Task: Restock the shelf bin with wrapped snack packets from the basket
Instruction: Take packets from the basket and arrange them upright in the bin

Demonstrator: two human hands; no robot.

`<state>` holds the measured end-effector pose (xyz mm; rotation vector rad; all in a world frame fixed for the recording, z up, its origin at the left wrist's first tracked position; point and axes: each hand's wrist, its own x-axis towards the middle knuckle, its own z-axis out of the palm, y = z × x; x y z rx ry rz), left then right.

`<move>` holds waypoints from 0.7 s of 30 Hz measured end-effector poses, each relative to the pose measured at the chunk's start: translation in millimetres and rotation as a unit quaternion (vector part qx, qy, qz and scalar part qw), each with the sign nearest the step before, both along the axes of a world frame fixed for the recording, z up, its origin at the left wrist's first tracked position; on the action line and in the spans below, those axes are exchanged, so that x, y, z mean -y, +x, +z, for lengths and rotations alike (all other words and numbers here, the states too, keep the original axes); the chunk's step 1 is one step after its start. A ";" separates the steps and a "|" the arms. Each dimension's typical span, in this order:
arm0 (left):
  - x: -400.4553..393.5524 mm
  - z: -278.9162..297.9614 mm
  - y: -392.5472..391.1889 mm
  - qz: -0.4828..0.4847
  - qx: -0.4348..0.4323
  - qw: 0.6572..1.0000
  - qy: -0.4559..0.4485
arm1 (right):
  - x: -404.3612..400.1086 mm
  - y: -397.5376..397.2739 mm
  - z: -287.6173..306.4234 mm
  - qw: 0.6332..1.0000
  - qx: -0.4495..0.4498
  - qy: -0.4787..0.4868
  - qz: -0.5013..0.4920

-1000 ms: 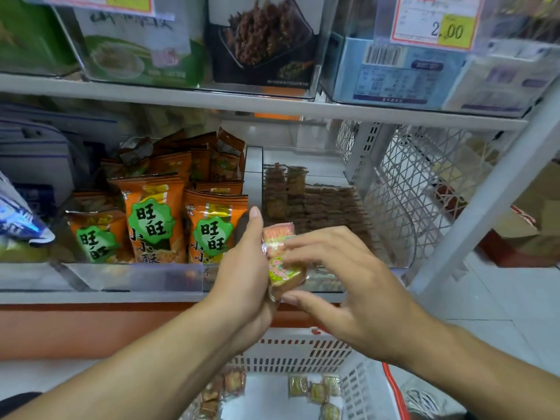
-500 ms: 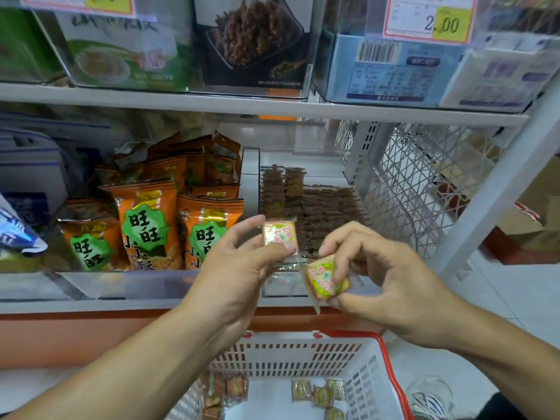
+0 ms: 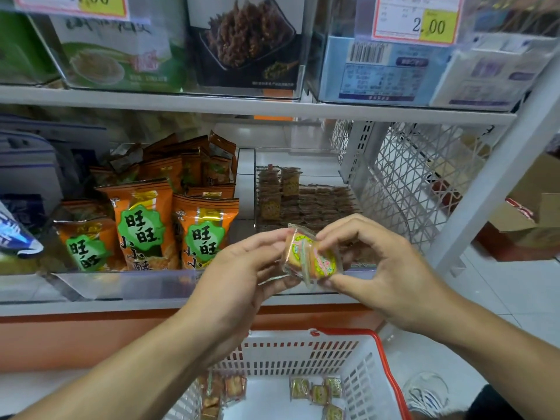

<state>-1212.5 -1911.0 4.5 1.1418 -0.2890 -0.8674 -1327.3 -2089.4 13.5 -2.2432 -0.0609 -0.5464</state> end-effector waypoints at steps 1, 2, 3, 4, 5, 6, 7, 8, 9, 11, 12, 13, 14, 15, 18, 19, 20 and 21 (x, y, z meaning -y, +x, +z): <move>-0.6 -0.5 0.3 -0.002 -0.003 1.000 -0.005 | 0.8 0.2 -1.1 1.000 -0.006 0.006 -0.011; -1.1 -0.5 0.3 -0.002 -0.008 1.000 -0.011 | 1.4 0.4 -2.1 0.999 -0.015 0.018 -0.022; -1.3 -1.0 0.2 -0.001 -0.011 1.000 -0.019 | 1.5 0.6 -2.4 0.998 -0.026 0.038 -0.032; -1.7 -0.9 0.3 0.000 -0.012 1.000 -0.028 | 1.0 0.8 -1.7 0.996 -0.037 0.068 -0.039; -1.7 -1.8 0.9 0.001 -0.009 0.999 -0.036 | 0.2 1.5 -1.5 0.992 -0.045 0.107 -0.045; -1.4 -2.3 0.8 0.003 -0.005 0.999 -0.040 | -0.5 2.9 -2.2 0.987 -0.051 0.141 -0.053; -1.4 -4.3 0.0 0.004 0.001 0.999 -0.040 | -2.3 4.6 -4.1 0.983 -0.052 0.163 -0.062; -1.4 -6.3 -1.5 0.004 0.007 0.999 -0.037 | -5.0 5.3 -6.6 0.981 -0.050 0.172 -0.074; -0.9 -8.8 -1.9 -0.001 0.021 0.999 -0.033 | -8.6 6.1 -9.1 0.980 -0.043 0.174 -0.087; -0.5 -11.9 -3.7 -0.012 0.048 0.999 -0.020 | -15.7 7.1 -14.0 0.980 -0.039 0.153 -0.118; -0.4 -12.4 -4.3 -0.015 0.055 0.998 -0.016 | -17.8 7.6 -16.3 0.982 -0.040 0.129 -0.134; 0.4 -13.7 -4.2 -0.012 0.055 0.998 -0.015 | -18.9 8.2 -17.9 0.983 -0.044 0.103 -0.148; 0.8 -12.6 -4.9 -0.002 0.044 0.999 -0.016 | -19.3 8.5 -18.2 0.983 -0.049 0.081 -0.157; 1.6 -13.4 -5.1 0.010 0.035 0.999 -0.018 | -19.9 8.8 -17.7 0.984 -0.051 0.063 -0.160; 3.2 -12.1 -10.4 0.057 0.038 0.998 -0.006 | -24.6 10.1 -15.3 0.989 -0.043 0.042 -0.135; 4.0 -12.7 -11.5 0.076 0.037 0.996 -0.007 | -26.8 11.2 -15.1 0.989 -0.045 0.061 -0.129; 4.9 -11.0 -12.5 0.096 0.024 0.995 -0.012 | -29.1 12.0 -15.2 0.984 -0.051 0.111 -0.130; 5.6 -10.6 -12.5 0.112 0.012 0.993 -0.024 | -31.6 12.9 -15.0 0.970 -0.067 0.192 -0.130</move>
